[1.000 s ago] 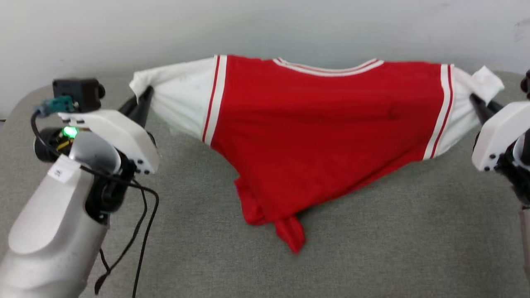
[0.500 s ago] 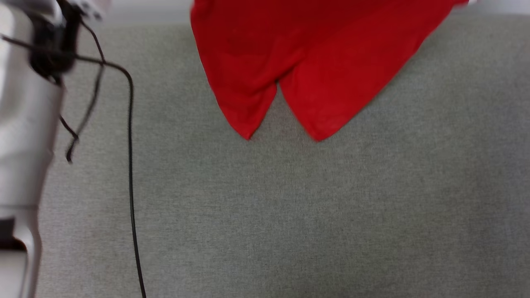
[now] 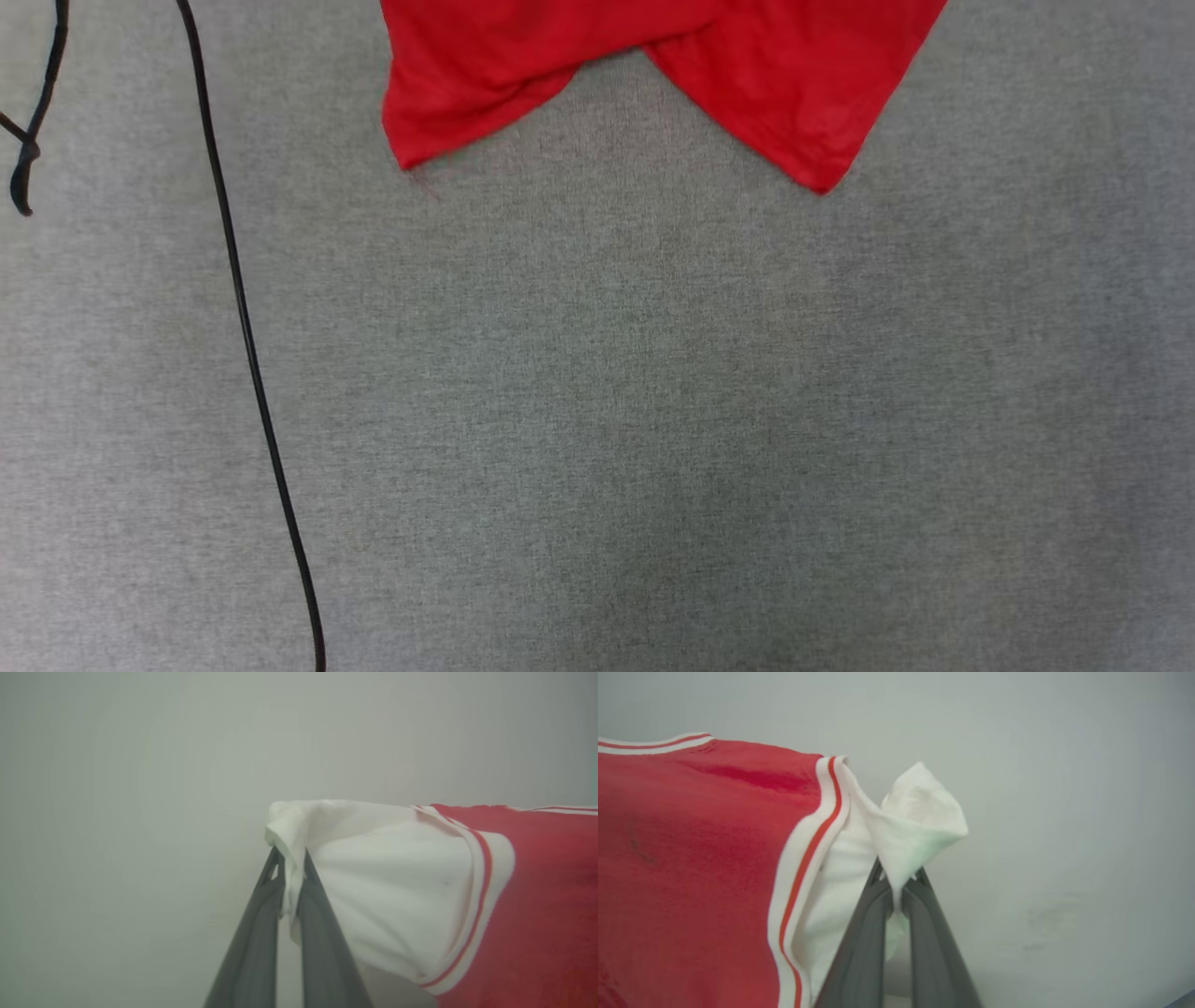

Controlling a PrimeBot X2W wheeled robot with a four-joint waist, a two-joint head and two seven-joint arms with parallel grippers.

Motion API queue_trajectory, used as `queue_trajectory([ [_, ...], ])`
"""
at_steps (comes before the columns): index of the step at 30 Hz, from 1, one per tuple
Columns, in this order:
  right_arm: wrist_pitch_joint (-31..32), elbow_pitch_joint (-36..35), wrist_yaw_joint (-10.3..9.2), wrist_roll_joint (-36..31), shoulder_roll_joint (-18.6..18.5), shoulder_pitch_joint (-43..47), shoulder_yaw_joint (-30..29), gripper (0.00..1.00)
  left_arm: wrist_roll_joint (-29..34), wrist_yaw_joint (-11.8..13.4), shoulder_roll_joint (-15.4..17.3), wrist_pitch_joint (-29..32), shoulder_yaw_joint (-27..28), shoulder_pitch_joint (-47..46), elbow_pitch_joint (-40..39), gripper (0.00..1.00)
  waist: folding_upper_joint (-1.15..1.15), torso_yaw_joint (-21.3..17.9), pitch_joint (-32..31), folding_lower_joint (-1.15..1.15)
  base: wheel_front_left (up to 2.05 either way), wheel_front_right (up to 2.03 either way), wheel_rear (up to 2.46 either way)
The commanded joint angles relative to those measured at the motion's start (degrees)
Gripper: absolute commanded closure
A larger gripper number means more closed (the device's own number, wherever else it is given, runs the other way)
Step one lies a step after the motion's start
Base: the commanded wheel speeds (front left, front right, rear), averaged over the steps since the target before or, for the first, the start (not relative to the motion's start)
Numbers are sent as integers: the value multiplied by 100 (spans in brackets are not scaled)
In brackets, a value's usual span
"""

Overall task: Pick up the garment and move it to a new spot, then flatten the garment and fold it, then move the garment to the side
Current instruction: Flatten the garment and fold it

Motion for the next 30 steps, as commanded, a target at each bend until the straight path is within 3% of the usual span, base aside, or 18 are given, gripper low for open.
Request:
queue_trajectory([
  [1, -32, 37, -12, 3, -17, -60, -11, 100, -3, 14, 34, -37, 35, -60, 47, 100, 0, -4, 125, -1, 0, 0, 0],
  [11, -459, 779, -11, 221, 240, 197, 280, 100, -222, -279, -244, -290, 26, 334, 753, 100, 0, 22, 475, -1, 0, 0, 0],
  [20, -960, 1226, -11, 664, 401, 1228, 668, 100, -599, -454, -504, -376, 128, 1398, 1181, 100, 0, 64, 94, -1, 0, 0, 0],
  [30, -1369, 907, -11, 1326, 240, 3147, 972, 100, -476, -462, -458, -387, 652, 3546, 85, 100, 0, 135, -865, -1, 0, 0, 0],
])
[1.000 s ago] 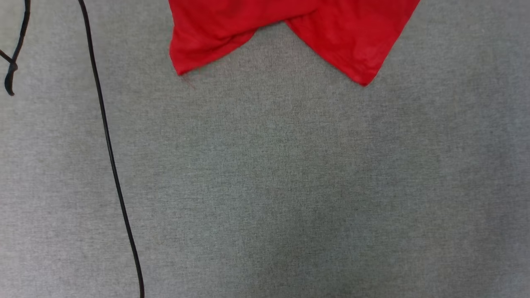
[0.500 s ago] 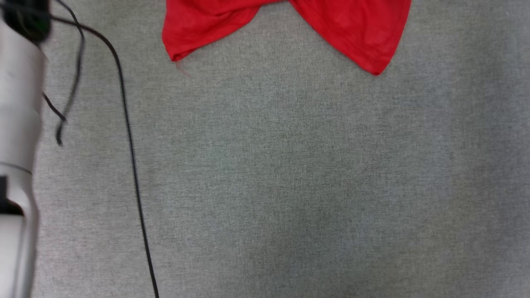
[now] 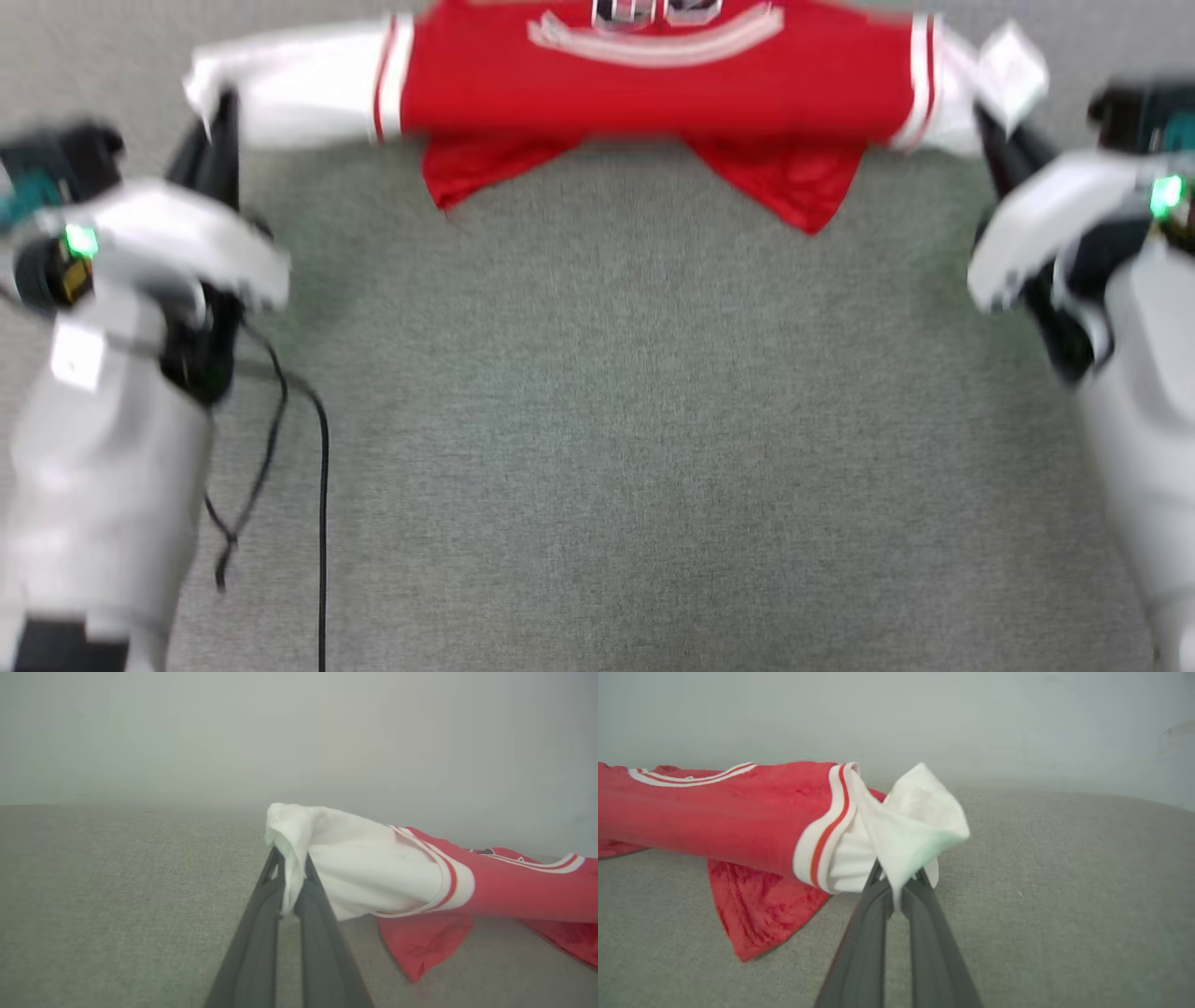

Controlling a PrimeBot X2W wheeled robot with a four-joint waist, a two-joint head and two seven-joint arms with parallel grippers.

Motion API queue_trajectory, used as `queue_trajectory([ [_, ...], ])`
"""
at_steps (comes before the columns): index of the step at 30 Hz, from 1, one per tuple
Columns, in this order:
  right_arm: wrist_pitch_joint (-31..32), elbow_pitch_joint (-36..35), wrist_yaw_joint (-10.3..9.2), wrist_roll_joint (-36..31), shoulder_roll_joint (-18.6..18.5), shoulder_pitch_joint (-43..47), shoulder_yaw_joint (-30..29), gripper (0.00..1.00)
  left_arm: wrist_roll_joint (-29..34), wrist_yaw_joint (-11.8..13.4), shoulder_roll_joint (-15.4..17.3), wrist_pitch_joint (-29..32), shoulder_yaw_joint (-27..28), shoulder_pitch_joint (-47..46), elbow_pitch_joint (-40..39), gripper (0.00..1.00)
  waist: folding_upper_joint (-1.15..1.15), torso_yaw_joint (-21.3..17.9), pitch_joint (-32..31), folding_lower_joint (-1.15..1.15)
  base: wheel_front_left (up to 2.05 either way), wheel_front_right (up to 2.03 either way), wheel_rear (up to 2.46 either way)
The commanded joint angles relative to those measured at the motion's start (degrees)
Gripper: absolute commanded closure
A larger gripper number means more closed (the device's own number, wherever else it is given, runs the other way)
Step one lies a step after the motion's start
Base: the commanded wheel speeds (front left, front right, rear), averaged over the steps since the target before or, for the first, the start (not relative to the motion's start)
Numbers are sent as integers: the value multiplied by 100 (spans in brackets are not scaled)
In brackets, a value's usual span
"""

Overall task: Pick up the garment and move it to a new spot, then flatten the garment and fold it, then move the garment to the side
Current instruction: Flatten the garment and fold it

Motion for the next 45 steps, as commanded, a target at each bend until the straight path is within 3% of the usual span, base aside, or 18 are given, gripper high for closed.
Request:
queue_trajectory([
  [1, -34, -110, -10, 106, -98, 398, -5, 100, 71, 38, 17, -39, 144, 435, -221, 100, 0, 43, -374, 1, 0, 0, 0],
  [13, 166, -1488, -11, 418, -91, 3111, -577, 100, 418, 378, -251, -41, 696, 3300, -1890, 100, 0, 157, -1505, 1, 0, 0, 0],
  [26, 1255, -3684, -11, -18, 709, 5960, -1652, 100, 269, 890, -253, 385, 629, 5596, -3145, 100, 0, 275, -2364, 1, 0, 0, 0],
  [33, 1906, -4581, -11, -415, 987, 7004, -1843, 98, 235, 1066, -191, 636, 597, 6186, -3712, 100, 0, 369, -2448, 1, 0, 0, 0],
  [35, 2017, -4707, -10, -448, 1025, 7090, -1780, 67, 267, 1057, -180, 672, 548, 6195, -3808, 100, 0, 387, -2440, 1, 0, 0, 0],
  [36, 2009, -4763, -10, -414, 1038, 7084, -1747, 25, 291, 1063, -177, 703, 511, 6171, -3858, 100, 0, 393, -2433, 1, 0, 0, 0],
  [37, 1927, -4817, -10, -405, 1039, 7036, -1751, 0, 309, 1060, -172, 744, 459, 6149, -3896, 100, 0, 401, -2428, 1, 0, 0, 0],
  [45, 1073, -4642, -7, -297, 1065, 6013, -2076, 0, 395, 1074, -200, 829, 317, 5929, -4112, 100, 0, 514, -2309, 1, 0, 0, 0],
])
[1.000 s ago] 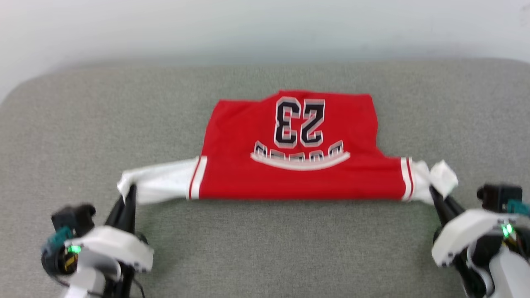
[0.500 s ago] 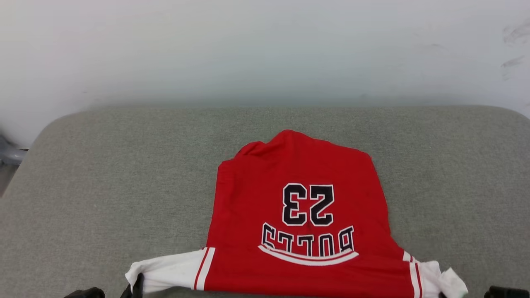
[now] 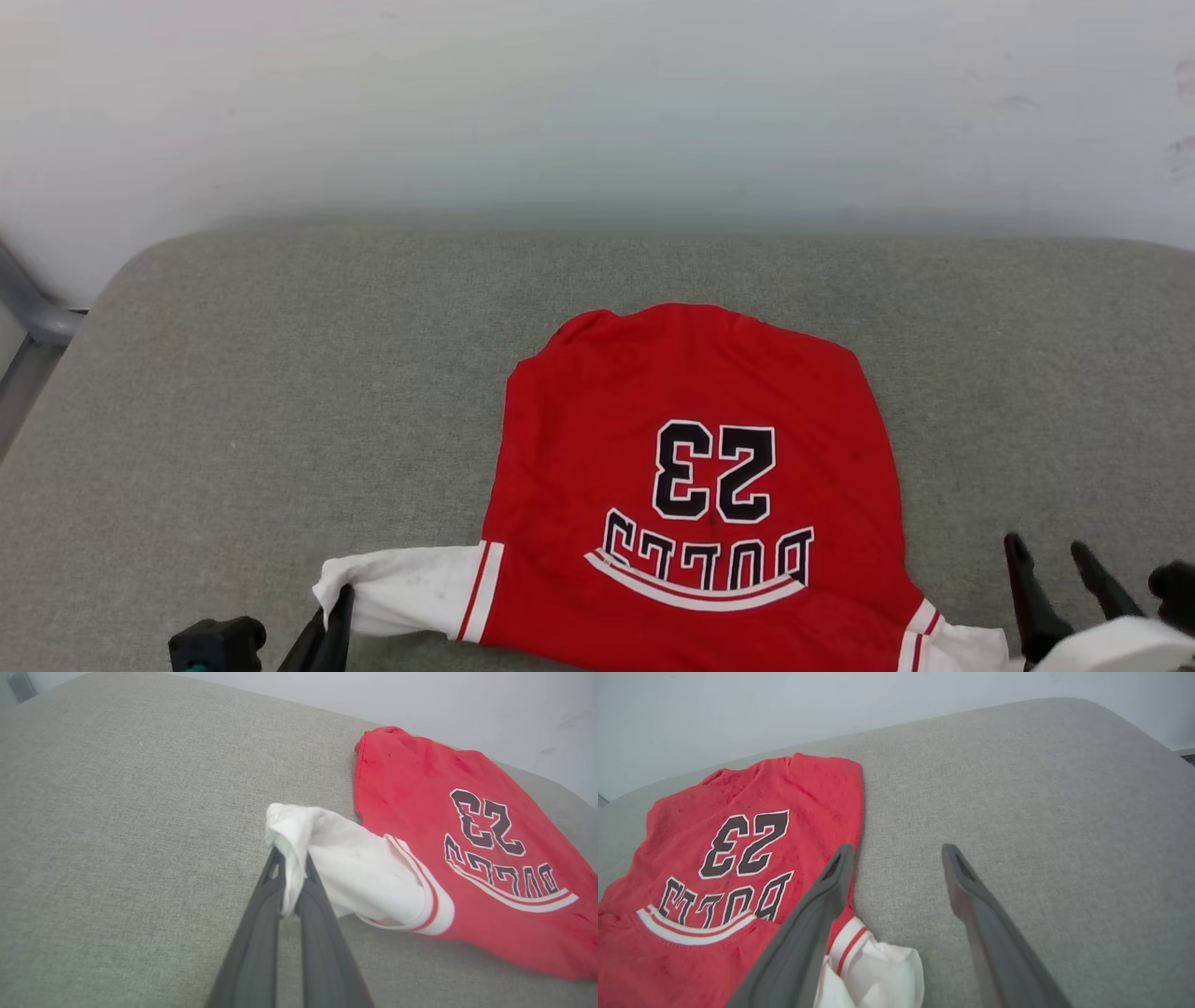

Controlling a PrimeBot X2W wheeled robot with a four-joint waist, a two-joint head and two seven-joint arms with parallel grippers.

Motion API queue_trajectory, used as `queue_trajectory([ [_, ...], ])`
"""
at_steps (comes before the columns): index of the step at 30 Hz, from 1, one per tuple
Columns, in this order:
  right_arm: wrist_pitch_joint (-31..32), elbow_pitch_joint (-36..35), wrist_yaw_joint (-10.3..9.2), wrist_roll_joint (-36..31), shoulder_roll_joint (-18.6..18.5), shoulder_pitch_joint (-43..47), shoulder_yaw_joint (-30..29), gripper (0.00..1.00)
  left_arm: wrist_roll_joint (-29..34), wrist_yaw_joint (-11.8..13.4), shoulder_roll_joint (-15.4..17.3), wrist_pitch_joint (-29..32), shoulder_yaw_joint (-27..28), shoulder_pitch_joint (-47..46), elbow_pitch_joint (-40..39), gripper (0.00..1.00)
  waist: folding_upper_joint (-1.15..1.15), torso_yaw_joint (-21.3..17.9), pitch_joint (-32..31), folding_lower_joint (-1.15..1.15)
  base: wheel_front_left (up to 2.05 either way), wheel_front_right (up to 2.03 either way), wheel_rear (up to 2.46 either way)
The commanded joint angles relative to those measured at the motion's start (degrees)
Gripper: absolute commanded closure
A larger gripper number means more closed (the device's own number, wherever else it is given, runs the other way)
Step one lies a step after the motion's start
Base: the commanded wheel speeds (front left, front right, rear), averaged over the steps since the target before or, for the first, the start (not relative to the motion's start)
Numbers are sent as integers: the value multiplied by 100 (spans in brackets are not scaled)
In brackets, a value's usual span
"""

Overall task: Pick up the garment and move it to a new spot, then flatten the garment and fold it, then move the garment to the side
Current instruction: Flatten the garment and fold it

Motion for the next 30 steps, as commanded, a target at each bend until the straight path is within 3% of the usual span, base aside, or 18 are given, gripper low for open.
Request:
queue_trajectory([
  [1, -119, 239, -4, 4, 7, -486, -100, 0, 47, 15, -3, -7, -13, -134, -68, 100, -1, 48, 98, 0, 0, 0, 0],
  [8, 366, 1513, -4, 53, -194, -2067, -296, 0, 171, -62, -60, -58, -163, -524, -290, 100, -1, 291, 603, 0, 0, 0, 0],
  [13, 1441, 2637, -4, 238, -621, -3313, -310, 0, 217, -184, -175, -116, -322, -954, -387, 100, -1, 623, 1044, 0, 0, 0, 0],
  [18, 2426, 3331, -4, 88, -1084, -4496, -61, 0, 303, -347, -319, -203, -544, -1393, -415, 100, -1, 955, 1544, 0, 0, 0, 0],
  [25, 2999, 3833, -4, -41, -1280, -5313, 302, 0, 351, -457, -474, -378, -676, -1738, -366, 100, -1, 1190, 1976, 0, 0, 0, 0],
  [30, 3648, 4457, -3, 63, -1247, -5290, 564, 0, 362, -504, -535, -469, -732, -1836, -307, 100, -1, 1268, 2092, 0, 0, 0, 0],
])
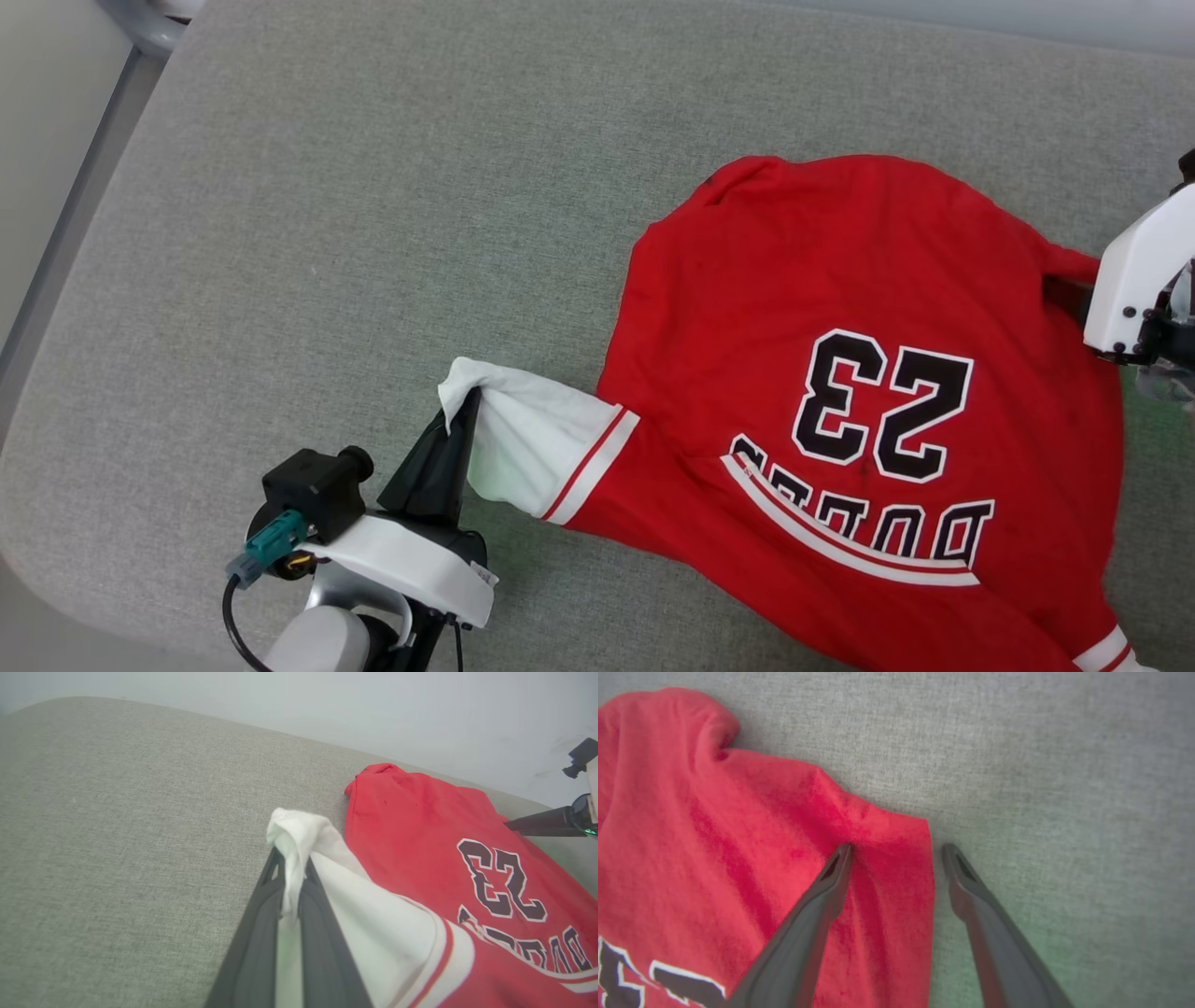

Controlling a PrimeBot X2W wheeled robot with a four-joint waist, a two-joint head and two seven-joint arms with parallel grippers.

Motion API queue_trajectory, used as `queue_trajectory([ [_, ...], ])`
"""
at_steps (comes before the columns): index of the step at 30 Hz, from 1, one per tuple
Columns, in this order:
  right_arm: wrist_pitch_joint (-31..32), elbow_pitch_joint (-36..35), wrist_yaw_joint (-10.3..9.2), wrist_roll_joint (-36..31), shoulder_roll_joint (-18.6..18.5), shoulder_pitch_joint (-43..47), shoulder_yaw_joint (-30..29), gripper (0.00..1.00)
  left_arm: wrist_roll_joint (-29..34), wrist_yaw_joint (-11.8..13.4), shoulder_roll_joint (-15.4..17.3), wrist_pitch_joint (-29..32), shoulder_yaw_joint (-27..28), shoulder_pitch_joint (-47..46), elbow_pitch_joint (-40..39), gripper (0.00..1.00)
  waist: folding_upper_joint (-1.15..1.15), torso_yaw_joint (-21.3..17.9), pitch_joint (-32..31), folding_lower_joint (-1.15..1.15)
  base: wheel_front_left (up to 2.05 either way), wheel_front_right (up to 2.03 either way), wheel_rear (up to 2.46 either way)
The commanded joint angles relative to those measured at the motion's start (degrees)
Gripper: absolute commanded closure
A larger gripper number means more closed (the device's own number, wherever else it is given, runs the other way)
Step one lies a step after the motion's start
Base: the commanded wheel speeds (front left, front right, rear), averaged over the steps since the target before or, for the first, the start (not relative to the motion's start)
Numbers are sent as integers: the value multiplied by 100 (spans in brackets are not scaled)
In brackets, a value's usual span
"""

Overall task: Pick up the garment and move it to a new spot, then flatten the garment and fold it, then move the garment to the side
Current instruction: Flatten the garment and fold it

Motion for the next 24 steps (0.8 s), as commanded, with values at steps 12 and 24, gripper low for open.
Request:
queue_trajectory([
  [12, 417, 229, -3, 210, -135, 20, 104, 100, -42, 3, 59, -63, -5, 90, 222, 100, 0, -60, -382, -1, 0, 0, 0],
  [24, 251, -1415, -4, 516, -698, 1048, 471, 100, -207, 340, 316, 168, 194, 809, 107, 100, 0, -635, -1388, -1, 0, 0, 0],
])
